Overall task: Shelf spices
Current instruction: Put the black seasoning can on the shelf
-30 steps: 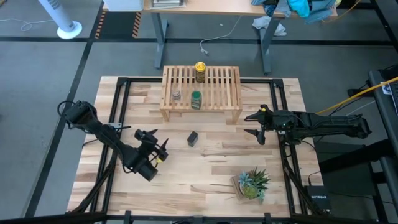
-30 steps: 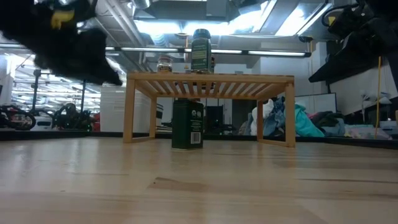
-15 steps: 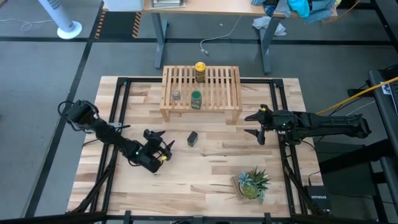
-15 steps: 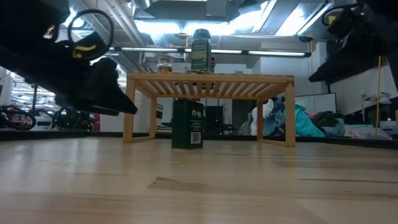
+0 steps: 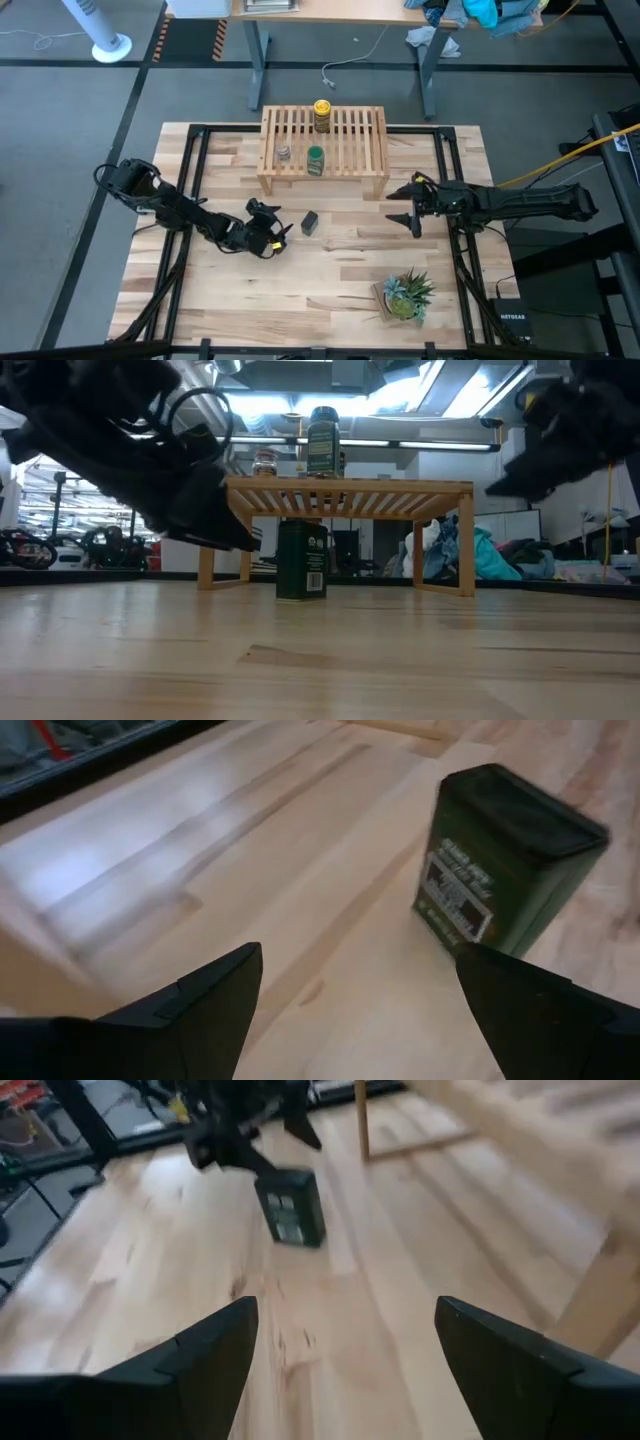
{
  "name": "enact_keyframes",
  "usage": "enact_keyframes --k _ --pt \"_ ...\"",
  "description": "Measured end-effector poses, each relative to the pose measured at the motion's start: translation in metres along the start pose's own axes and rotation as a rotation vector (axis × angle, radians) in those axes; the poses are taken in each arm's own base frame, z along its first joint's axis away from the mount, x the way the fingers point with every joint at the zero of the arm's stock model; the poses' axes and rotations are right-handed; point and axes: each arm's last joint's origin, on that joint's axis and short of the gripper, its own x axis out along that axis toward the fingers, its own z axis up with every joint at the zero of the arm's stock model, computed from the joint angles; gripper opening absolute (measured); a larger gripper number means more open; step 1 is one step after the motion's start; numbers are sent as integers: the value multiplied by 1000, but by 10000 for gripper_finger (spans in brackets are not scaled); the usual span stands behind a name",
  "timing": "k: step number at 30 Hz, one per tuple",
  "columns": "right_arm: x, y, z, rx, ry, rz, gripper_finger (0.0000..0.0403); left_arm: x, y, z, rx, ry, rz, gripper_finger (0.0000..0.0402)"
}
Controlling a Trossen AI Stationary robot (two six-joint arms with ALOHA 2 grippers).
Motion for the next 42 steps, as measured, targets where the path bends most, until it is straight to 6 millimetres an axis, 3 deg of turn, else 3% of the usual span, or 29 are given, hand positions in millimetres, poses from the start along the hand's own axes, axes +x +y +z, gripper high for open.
enact_keyframes --k 12,23,37,42 --pt "15 -9 -44 83 -53 14 312 15 1 7 -8 12 -91 327" --pt "16 -9 -45 100 -62 17 312 46 -15 -13 -74 -11 -226 327" --pt "16 -9 -46 100 -59 16 312 90 -58 7 -26 -64 -354 327" --pt "16 -9 -47 100 -50 13 312 94 -60 12 29 -45 -363 327"
